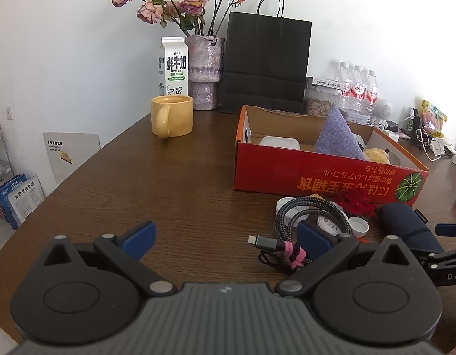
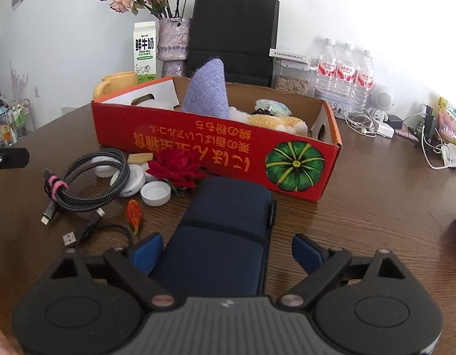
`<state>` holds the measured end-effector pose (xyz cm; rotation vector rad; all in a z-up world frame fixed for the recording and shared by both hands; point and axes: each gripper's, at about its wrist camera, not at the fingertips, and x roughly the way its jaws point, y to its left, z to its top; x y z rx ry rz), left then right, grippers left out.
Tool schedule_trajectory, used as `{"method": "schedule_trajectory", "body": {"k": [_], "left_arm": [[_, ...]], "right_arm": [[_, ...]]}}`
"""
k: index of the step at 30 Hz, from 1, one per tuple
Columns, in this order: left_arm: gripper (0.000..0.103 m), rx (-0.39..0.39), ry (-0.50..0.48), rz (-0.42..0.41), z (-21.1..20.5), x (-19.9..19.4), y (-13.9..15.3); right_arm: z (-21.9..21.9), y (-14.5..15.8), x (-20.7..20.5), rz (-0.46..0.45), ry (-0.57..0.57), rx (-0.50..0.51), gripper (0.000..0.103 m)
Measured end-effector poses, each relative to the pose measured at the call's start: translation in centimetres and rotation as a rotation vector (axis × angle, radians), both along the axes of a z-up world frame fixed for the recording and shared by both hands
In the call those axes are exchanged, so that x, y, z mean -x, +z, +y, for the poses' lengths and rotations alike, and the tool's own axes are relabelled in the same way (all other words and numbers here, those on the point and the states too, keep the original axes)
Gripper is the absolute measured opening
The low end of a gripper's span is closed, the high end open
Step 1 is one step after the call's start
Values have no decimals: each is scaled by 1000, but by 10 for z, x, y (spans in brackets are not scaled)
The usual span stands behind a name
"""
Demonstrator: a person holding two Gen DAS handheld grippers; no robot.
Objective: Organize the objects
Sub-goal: 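Close the right tool on the navy zippered case and lift it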
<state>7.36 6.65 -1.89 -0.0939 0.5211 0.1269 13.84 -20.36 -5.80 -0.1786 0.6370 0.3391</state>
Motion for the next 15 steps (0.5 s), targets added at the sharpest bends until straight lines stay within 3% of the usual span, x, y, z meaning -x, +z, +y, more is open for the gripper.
{"method": "schedule_trajectory", "body": {"k": [8, 11, 15], "left_arm": [[103, -11, -25, 13, -9, -6, -4], [103, -22, -31, 15, -13, -7, -4], [103, -32, -29, 23, -14, -11, -4]], "right_arm": [[-23, -4, -13, 49, -10, -49, 94], [-17, -9, -23, 65, 12, -53, 102], [-13, -11, -31, 65, 13, -51, 103]]}}
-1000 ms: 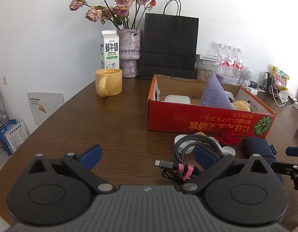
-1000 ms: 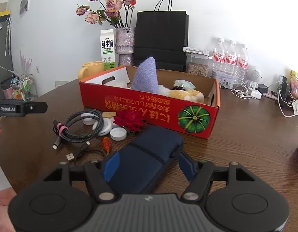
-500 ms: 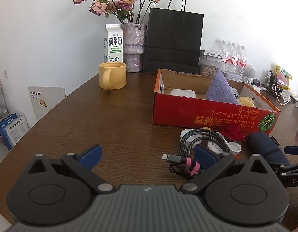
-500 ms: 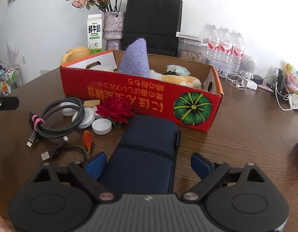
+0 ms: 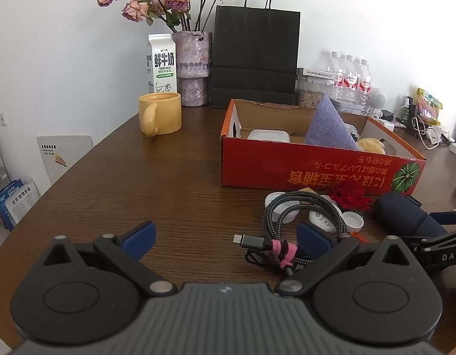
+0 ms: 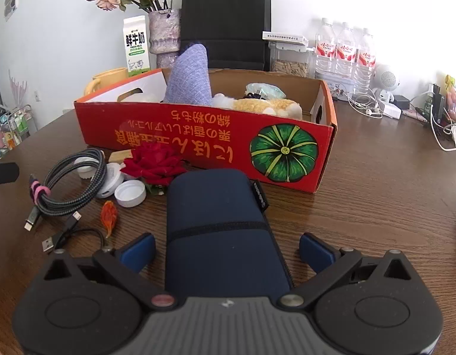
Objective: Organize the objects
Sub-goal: 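Close the right tool on the navy zippered case and lift it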
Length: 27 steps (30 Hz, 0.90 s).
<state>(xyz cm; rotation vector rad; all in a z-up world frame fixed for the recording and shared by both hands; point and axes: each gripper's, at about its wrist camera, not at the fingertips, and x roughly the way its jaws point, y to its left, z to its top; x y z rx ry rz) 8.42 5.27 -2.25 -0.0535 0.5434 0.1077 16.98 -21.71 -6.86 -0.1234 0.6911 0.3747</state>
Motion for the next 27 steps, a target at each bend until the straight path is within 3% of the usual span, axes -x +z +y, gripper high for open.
{"method": "schedule_trajectory", "body": {"k": [10, 11, 14, 20, 27], "left_arm": [[103, -8, -36, 23, -15, -17, -5], [103, -9, -40, 26, -16, -18, -6], [103, -10, -52, 32, -21, -20, -7], [103, -21, -65, 39, -29, -20, -7], [103, -28, -94, 33, -42, -13, -2]], "right_arm": [[-2, 1, -5, 2, 39, -7, 103], [-2, 1, -5, 0, 40, -8, 99], [-2, 3, 0, -28, 55, -20, 72], [-4, 6, 4, -46, 55, -34, 64], [-7, 4, 16, -68, 63, -63, 62]]}}
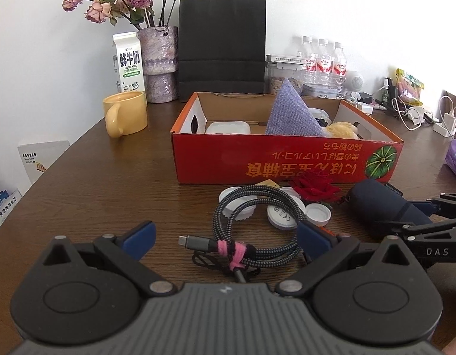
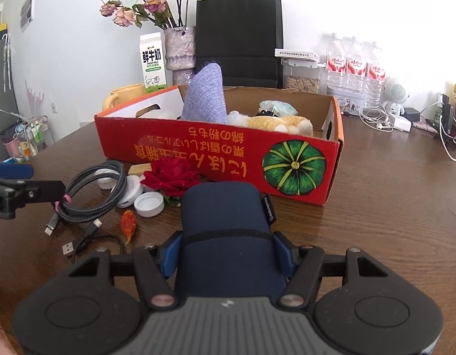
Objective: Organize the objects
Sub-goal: 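Close the right tool on the navy zippered case and lift it, then grasp the black USB cable with the left tool while the right tool holds the case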
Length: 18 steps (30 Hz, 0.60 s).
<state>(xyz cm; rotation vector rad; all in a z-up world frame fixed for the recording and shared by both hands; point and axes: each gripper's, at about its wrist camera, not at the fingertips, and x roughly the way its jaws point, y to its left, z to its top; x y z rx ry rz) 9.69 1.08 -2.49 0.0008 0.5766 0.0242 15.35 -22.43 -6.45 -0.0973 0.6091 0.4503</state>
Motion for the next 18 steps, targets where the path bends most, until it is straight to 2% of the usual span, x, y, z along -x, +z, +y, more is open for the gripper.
{"method": "schedule_trajectory", "body": {"k": [4, 6, 7, 12, 17, 18], "left_arm": [[102, -7, -38, 8, -14, 5, 1], [92, -8, -66, 12, -22, 7, 1], [90, -12, -77, 15, -26, 9, 1], [59, -15, -129, 60, -44, 11, -5], [40, -2, -186, 119, -60, 9, -15], [39, 2, -181, 129, -61, 7, -17]], "right_arm": [[2, 3, 20, -107, 6, 13, 62], [-1, 4, 21, -108, -8, -4, 62], [-4, 4, 21, -103, -14, -18, 62], [-14, 10, 25, -110, -33, -71, 62], [-22, 12, 28, -120, -42, -98, 62], [-23, 12, 28, -119, -41, -102, 62]]}}
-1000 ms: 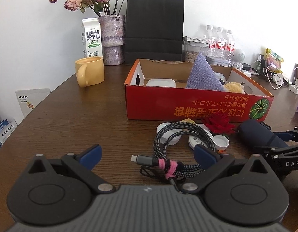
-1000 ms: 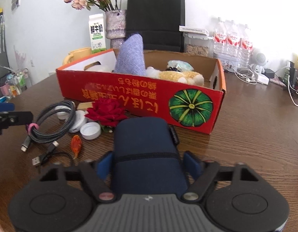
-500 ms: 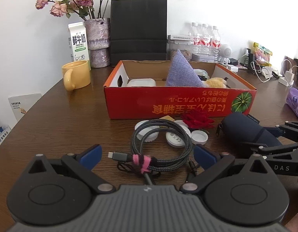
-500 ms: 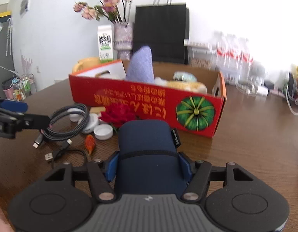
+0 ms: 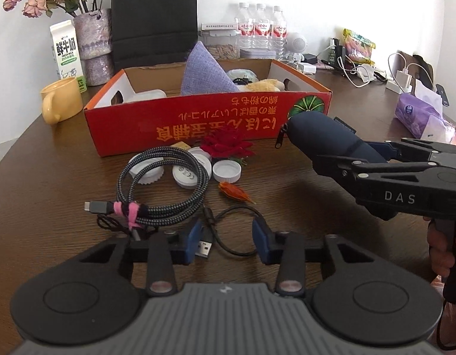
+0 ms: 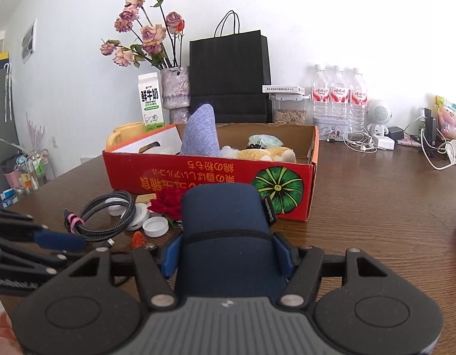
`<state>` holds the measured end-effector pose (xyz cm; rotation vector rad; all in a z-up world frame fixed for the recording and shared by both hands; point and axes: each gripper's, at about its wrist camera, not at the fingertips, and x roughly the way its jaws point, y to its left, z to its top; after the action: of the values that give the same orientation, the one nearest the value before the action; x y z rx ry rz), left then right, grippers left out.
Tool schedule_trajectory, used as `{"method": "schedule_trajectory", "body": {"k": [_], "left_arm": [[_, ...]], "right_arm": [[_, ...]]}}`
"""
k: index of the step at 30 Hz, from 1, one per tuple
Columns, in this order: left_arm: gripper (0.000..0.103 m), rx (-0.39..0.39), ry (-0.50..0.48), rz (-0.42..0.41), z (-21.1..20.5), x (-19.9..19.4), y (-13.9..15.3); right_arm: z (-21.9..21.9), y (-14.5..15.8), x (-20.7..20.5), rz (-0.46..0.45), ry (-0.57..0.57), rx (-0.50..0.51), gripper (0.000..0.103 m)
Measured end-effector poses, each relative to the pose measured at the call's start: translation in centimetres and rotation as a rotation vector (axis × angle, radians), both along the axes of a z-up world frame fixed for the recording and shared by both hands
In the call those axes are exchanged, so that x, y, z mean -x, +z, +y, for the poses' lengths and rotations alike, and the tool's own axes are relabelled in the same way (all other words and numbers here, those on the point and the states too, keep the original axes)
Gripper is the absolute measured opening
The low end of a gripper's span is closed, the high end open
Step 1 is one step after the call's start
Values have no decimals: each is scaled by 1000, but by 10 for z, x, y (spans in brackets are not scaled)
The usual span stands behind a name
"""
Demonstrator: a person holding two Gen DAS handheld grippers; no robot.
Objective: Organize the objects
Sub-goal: 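Grasp the black USB cable with the left tool while the right tool holds the case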
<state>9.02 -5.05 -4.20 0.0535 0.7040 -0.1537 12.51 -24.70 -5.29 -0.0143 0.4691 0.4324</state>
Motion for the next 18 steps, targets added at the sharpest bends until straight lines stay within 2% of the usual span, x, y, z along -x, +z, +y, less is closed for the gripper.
{"method": "schedule_trajectory", "body": {"k": [10, 11, 13, 18], "left_arm": [[38, -14, 71, 19, -3, -10, -7], [36, -15, 70, 17, -4, -10, -8], [16, -12, 58, 14, -4, -8, -8], [14, -13, 24, -1, -9, -2, -8]], "right_arm": [[-6, 0, 4, 5, 22, -49, 62], [-6, -1, 4, 6, 22, -50, 62], [-6, -1, 4, 8, 23, -53, 62], [-7, -1, 6, 11, 17, -54, 62]]}}
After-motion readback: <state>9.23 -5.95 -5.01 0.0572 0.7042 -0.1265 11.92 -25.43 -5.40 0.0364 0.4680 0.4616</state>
